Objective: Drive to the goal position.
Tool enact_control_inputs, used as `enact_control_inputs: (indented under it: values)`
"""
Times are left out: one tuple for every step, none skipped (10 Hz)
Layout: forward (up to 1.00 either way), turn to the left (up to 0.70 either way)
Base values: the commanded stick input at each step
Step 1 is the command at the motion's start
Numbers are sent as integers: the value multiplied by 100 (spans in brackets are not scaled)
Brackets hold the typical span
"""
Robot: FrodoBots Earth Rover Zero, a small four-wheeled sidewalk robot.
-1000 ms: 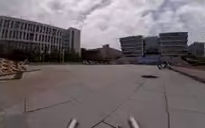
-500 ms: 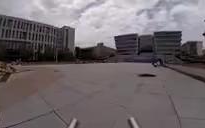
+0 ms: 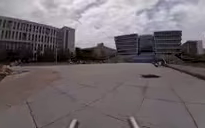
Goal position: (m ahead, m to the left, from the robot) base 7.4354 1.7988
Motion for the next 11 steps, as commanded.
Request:
enact_control_inputs:
  values:
    - [70, 2]
    - [70, 2]
    - [70, 2]
    - [70, 2]
    - [70, 2]
    - [70, 2]
    - [70, 2]
    - [70, 3]
    - [70, 3]
    - [70, 3]
    - [70, 3]
